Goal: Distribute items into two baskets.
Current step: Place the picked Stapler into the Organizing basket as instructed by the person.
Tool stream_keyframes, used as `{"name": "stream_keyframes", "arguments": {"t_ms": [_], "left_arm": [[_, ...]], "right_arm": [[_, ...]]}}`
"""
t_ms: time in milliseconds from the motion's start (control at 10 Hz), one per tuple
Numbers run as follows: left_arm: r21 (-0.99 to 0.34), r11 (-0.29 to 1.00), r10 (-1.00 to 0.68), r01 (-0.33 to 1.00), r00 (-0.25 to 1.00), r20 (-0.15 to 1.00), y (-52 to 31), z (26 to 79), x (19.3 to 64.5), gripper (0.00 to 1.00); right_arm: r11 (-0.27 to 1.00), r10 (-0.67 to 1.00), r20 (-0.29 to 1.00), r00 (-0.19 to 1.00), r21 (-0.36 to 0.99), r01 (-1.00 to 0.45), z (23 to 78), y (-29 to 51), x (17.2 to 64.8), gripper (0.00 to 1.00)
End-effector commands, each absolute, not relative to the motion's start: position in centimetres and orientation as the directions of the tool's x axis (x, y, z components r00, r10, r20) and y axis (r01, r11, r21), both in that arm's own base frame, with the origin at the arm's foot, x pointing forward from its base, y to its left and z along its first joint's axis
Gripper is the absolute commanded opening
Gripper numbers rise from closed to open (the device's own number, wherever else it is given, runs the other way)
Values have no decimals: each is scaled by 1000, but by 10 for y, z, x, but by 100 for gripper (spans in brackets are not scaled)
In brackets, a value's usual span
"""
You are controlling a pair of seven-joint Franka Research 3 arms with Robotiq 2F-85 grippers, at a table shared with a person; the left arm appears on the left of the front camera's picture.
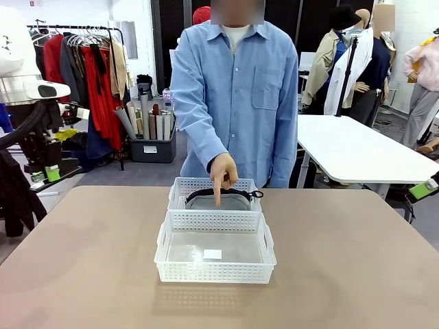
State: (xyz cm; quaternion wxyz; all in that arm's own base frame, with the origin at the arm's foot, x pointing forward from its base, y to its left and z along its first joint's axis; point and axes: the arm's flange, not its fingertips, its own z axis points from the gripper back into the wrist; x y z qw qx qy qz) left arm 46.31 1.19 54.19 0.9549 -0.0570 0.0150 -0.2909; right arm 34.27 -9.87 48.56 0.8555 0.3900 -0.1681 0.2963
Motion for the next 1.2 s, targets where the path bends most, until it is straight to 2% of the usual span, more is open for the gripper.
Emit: {"name": "stream_keyframes", "arguments": {"t_ms": [0, 500, 800, 1100], "left_arm": [[-116, 826, -554, 551, 832, 6, 14, 544, 462, 0], [-105, 820, -565, 563, 825, 8, 3, 543, 462, 0], [-84, 768, -633, 635, 773, 46, -38, 541, 454, 0], [-43, 699, -714, 714, 700, 1, -86, 537, 450, 0]], "right_arm": [[514, 374, 527, 763, 567, -644, 487, -99, 342, 100], [514, 374, 527, 763, 567, -644, 487, -99, 342, 100], [514, 374, 527, 763, 567, -644, 487, -99, 342, 100], [514, 374, 527, 763, 567, -644, 487, -99, 342, 100]]}}
